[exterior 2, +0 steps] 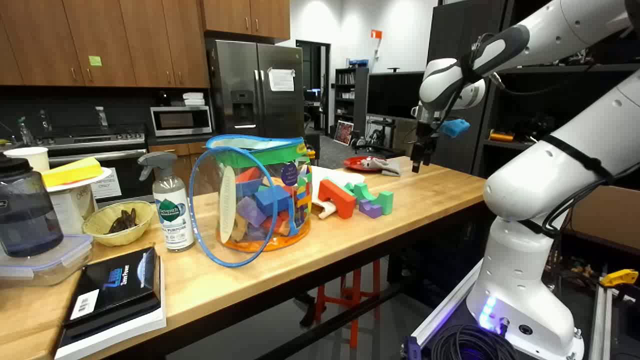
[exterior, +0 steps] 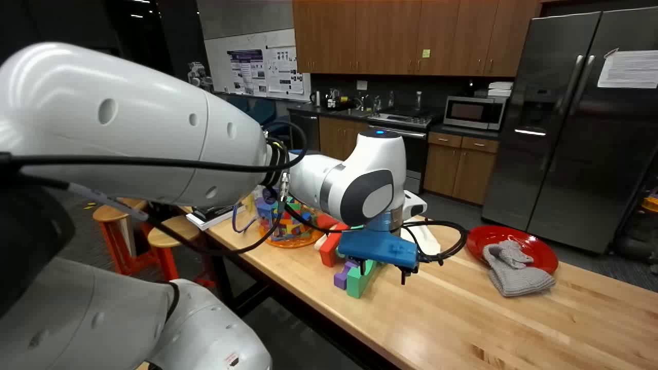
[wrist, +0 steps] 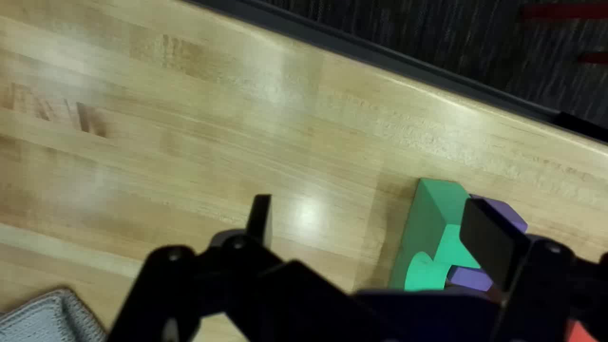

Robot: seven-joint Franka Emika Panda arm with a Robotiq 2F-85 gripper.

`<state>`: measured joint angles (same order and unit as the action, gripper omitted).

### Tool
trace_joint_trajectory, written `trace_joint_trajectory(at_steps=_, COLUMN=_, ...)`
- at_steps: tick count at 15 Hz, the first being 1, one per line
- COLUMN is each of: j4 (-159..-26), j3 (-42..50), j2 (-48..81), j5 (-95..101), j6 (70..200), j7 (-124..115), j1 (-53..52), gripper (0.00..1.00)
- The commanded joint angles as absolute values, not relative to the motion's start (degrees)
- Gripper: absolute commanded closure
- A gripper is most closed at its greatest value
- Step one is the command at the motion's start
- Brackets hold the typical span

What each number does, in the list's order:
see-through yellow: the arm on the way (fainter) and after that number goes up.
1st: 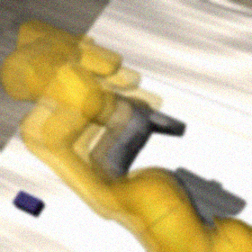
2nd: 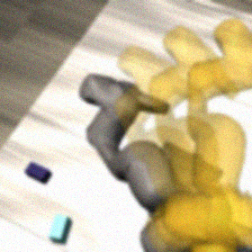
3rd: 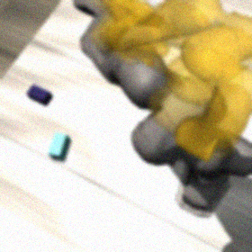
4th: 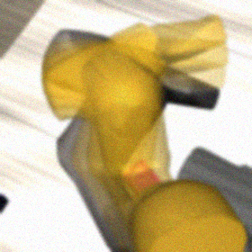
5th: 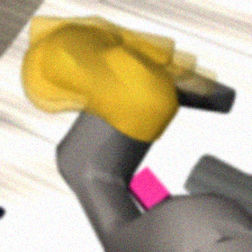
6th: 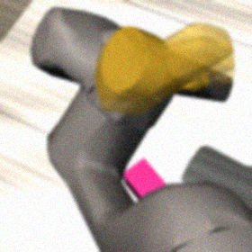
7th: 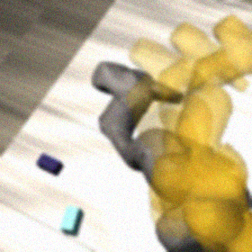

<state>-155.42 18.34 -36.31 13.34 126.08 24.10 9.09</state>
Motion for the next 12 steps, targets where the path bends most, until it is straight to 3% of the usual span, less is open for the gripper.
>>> trace_joint_trajectory(at_steps=1, j4=-155.3, j3=17.7, j2=-36.2, j5=12.9, j6=126.0, j7=24.4, j1=9.7, gripper=0.0)
trace_joint_trajectory(at_steps=12, j4=-154.4, j3=17.2, j2=-35.8, j5=12.5, j6=127.0, j7=23.7, j1=9.2, gripper=0.0)
